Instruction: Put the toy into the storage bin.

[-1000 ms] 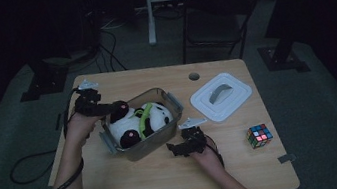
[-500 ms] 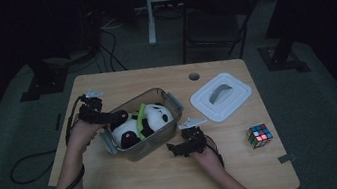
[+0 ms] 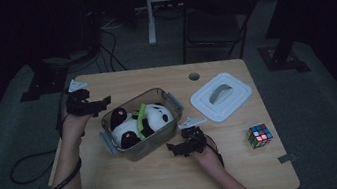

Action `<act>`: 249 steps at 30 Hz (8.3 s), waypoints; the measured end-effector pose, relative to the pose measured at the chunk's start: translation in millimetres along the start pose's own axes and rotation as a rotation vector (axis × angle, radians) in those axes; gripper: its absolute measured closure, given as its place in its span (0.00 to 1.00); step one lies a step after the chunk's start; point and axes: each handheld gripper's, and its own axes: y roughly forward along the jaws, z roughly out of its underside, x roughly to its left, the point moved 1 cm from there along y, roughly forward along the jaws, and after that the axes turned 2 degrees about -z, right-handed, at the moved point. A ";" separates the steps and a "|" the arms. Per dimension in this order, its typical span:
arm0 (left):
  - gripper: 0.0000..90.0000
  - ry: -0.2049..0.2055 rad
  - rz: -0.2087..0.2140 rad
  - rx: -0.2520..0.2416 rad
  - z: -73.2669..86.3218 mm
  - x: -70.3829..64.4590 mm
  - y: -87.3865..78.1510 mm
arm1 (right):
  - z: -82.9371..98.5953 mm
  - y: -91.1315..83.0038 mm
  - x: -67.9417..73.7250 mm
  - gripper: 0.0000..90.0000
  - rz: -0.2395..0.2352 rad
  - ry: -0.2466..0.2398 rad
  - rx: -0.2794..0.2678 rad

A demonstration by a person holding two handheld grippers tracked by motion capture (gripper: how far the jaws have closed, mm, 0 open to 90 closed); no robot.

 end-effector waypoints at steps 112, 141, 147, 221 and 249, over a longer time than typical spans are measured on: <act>0.12 0.252 0.266 0.117 113.9 -123.8 5.7 | 13.5 -146.8 -85.7 0.15 0.335 0.080 -0.196; 0.12 0.248 0.301 0.118 129.4 -131.7 -4.0 | 104.9 -179.8 -117.2 0.13 0.534 0.298 -0.054; 0.12 0.252 0.311 0.125 130.0 -135.5 -0.3 | 108.1 -181.6 -120.7 0.37 0.525 0.310 -0.050; 0.16 0.244 0.402 0.068 71.4 -128.5 -55.5 | -51.8 -117.6 58.5 0.37 -0.359 -0.421 0.092; 0.94 0.521 0.758 -0.024 41.9 -207.6 -106.1 | -62.7 -157.5 60.4 1.00 -0.366 -0.328 -0.067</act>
